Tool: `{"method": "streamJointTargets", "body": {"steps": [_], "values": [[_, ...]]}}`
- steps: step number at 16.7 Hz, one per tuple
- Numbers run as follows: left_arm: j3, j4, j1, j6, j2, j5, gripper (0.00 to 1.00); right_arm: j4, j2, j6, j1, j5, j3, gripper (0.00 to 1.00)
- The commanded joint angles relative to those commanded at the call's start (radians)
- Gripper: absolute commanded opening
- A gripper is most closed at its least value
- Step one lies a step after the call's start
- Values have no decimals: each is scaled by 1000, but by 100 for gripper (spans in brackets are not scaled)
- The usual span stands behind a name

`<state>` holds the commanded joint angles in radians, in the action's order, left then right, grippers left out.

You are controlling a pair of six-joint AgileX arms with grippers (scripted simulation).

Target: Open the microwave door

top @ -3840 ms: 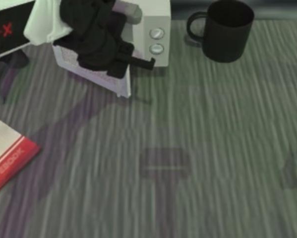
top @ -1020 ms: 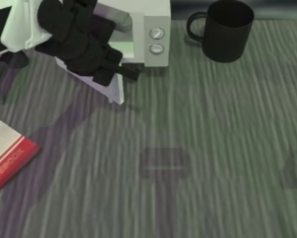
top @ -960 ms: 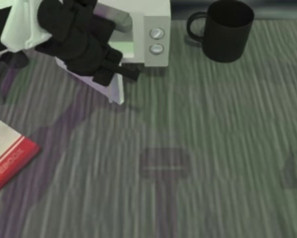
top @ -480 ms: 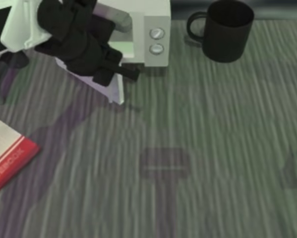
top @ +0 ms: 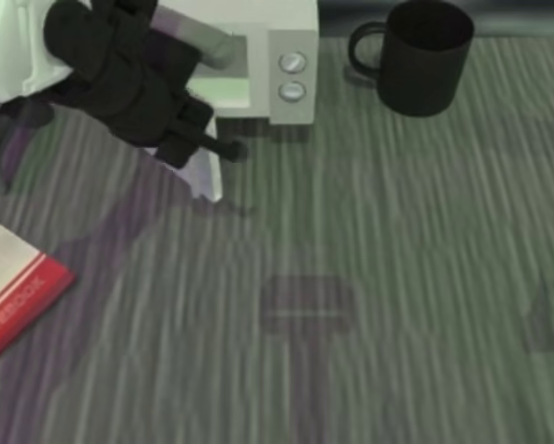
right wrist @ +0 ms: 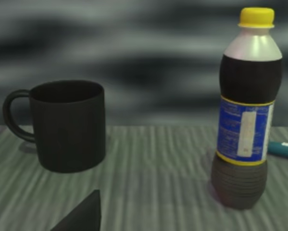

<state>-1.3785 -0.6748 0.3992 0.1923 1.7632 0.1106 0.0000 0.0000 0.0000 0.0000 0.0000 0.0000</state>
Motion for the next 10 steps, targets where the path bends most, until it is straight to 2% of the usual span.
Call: {"method": "streamJointTargets", "body": {"steps": [3, 10], "values": [[21, 0, -20, 54, -23, 29, 0, 0, 0, 0, 0, 0, 0, 100], [22, 0, -21, 56, -24, 31, 0, 0, 0, 0, 0, 0, 0, 100]]}}
